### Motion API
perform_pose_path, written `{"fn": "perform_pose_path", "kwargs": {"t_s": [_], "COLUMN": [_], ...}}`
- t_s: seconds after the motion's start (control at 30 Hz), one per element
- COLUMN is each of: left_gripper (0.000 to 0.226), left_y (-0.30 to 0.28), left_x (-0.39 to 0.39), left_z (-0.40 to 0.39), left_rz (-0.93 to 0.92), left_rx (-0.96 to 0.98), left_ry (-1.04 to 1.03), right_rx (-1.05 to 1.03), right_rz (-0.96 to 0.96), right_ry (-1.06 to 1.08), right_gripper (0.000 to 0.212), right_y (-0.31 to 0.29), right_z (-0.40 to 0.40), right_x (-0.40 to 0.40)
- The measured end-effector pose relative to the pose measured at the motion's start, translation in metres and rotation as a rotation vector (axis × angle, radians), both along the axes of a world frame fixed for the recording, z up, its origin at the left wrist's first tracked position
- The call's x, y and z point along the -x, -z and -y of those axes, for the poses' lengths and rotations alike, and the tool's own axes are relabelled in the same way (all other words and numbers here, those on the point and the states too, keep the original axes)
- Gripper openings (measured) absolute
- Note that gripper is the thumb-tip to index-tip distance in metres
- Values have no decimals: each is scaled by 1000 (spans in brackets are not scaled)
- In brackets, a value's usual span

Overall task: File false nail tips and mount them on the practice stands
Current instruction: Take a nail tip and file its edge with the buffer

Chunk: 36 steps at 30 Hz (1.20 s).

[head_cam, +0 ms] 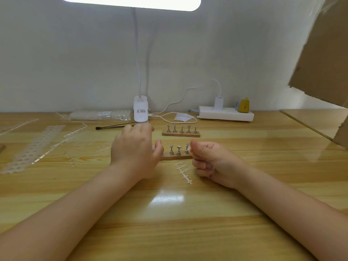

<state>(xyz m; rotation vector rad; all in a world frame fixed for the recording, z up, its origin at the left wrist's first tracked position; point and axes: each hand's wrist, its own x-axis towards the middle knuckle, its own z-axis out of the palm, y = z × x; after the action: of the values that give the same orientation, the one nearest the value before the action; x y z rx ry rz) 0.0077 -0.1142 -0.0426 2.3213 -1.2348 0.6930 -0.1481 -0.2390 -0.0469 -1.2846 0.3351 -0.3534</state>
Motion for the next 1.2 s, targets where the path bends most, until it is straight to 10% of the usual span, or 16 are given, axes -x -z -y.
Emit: {"fn": "perform_pose_path", "kwargs": {"t_s": [0.27, 0.53, 1.0, 1.2], "left_gripper": [25, 14, 34, 58], "left_y": [0, 5, -2, -26], "left_x": [30, 32, 17, -18], "left_z": [0, 2, -3, -4], "left_rz": [-285, -488, 46, -228], "left_rx": [169, 275, 153, -212], "left_ry": [656, 718, 575, -168], "right_rx": [46, 95, 167, 64], "right_rz": [11, -34, -76, -41], "right_ry": [-79, -105, -24, 47], "right_gripper": [23, 34, 21, 28], "right_y": [0, 2, 3, 3], "right_z": [2, 3, -1, 0], "right_x": [2, 1, 1, 0]}}
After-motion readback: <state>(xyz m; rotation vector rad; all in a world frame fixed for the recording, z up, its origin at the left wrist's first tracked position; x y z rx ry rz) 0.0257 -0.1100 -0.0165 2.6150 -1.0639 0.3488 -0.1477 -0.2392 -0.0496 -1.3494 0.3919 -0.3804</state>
